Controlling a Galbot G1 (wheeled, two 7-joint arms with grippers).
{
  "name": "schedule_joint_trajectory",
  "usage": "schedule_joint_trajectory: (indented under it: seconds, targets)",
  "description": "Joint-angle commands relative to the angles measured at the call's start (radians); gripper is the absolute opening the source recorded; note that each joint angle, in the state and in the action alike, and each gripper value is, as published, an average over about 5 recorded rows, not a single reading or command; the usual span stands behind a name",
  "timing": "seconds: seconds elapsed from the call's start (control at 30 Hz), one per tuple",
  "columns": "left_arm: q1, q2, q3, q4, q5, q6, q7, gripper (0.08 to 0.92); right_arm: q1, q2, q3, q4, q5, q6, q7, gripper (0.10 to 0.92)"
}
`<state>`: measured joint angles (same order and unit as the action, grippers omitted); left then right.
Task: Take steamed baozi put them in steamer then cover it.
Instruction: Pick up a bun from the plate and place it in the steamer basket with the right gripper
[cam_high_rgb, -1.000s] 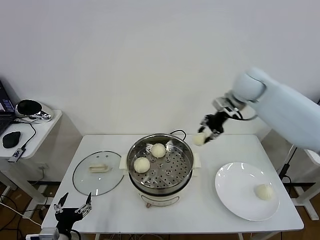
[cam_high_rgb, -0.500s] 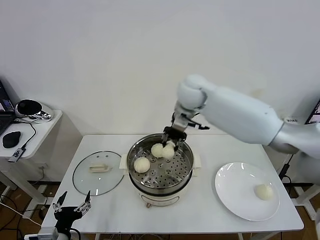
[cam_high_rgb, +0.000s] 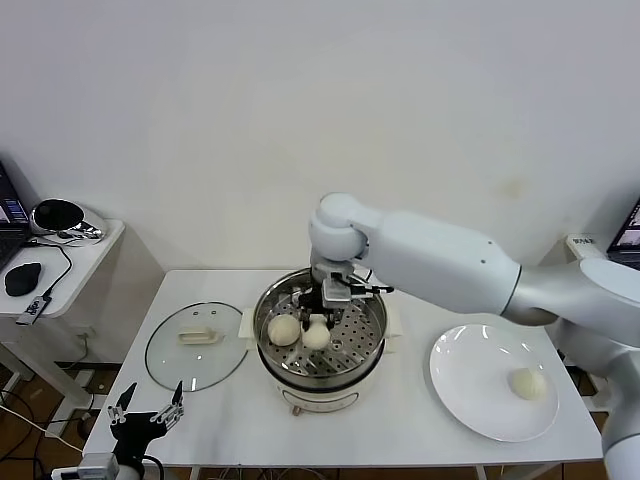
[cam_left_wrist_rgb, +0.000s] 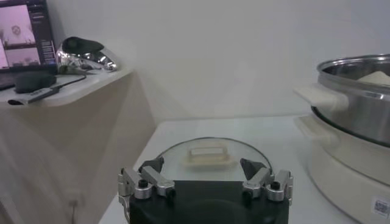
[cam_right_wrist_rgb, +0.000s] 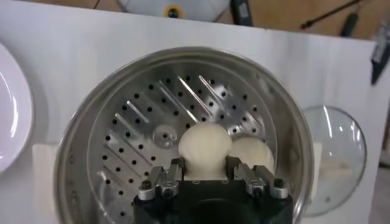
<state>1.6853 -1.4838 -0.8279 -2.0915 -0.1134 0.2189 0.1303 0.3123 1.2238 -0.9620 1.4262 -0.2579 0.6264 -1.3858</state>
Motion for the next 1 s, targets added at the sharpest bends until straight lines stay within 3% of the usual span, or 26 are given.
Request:
schedule_joint_trajectory:
  seconds: [0.03,0.57,1.0]
  targets:
    - [0.001,0.0,0.0,0.002,0.0,-0.001,0.0,0.823,-0.03,0.021,-0.018,0.035,-0.05,0.027,0.012,0.431]
    - [-0.005,0.0,0.003,0.01,-0.005,-0.001,0.0,0.823,-0.058,0.014,-0.04,0.052,-0.047,-0.015,0.006,0.445]
    - [-0.016,-0.002,0.01,0.018,-0.005,0.001,0.003,0.823,0.027,-0.071,0.03,0.104,0.044,-0.151,0.003,0.782]
